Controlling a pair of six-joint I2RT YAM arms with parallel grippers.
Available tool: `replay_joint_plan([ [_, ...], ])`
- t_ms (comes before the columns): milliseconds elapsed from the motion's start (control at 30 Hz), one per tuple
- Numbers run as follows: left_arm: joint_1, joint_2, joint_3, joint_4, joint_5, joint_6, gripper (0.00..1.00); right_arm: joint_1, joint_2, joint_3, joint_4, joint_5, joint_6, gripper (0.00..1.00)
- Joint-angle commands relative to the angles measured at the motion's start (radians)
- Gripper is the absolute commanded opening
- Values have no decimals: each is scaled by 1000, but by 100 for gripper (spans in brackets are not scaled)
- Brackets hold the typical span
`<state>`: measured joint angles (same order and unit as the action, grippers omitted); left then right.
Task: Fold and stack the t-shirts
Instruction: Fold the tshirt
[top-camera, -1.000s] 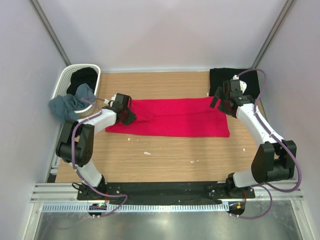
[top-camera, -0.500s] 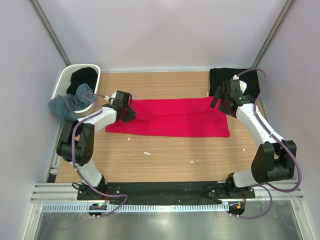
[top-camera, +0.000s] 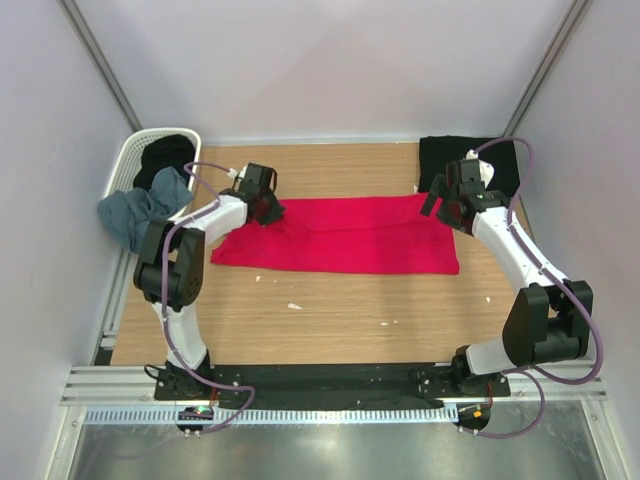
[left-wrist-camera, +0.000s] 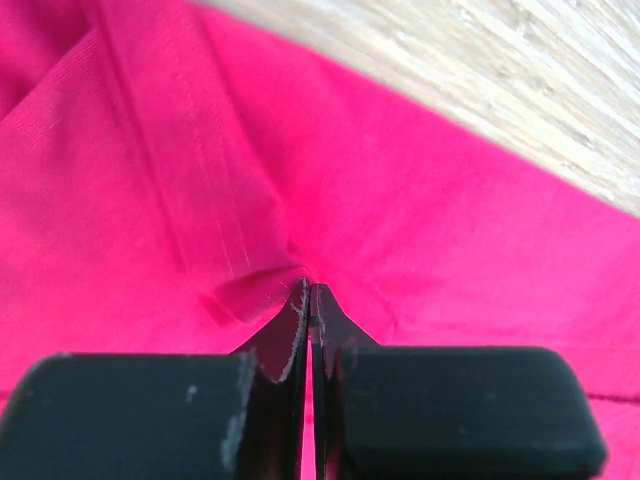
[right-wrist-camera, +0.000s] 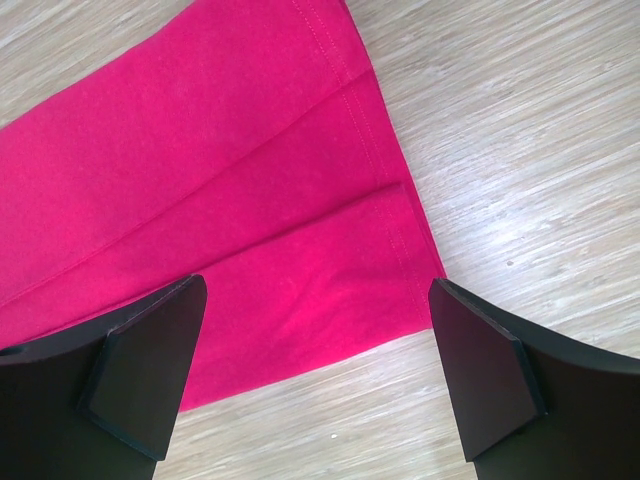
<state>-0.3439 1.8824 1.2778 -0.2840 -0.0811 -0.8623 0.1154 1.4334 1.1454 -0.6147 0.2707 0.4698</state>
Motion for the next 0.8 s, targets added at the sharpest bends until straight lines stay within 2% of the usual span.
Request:
replay_joint_plan([
  [0,-6,38,66,14,7,28,0,3,-4,2,10,33,-7,100],
  [67,-10,63,98,16,17,37,1,3,-1,1,9,36,-5,100],
  [133,-15,73,117,8,26,55,6,4,2,1,9,36,-5,100],
  [267,-17,47,144,-53,1,89,69,4,7,5,9,22,-2,100],
  [333,-18,-20,123,-87,-35,97,78,4,9,7,21,12,0,100],
  [533,-14,-242,-33,-95,-114,51,86,4,4,-18,47,-4,0,100],
  [633,-4,-301,-121,-72,-118,23,88,4,18,-16,59,-30,-10,100],
  [767,52,-331,-245,21,-39,-38,89,6,48,-7,89,-68,-17,100],
])
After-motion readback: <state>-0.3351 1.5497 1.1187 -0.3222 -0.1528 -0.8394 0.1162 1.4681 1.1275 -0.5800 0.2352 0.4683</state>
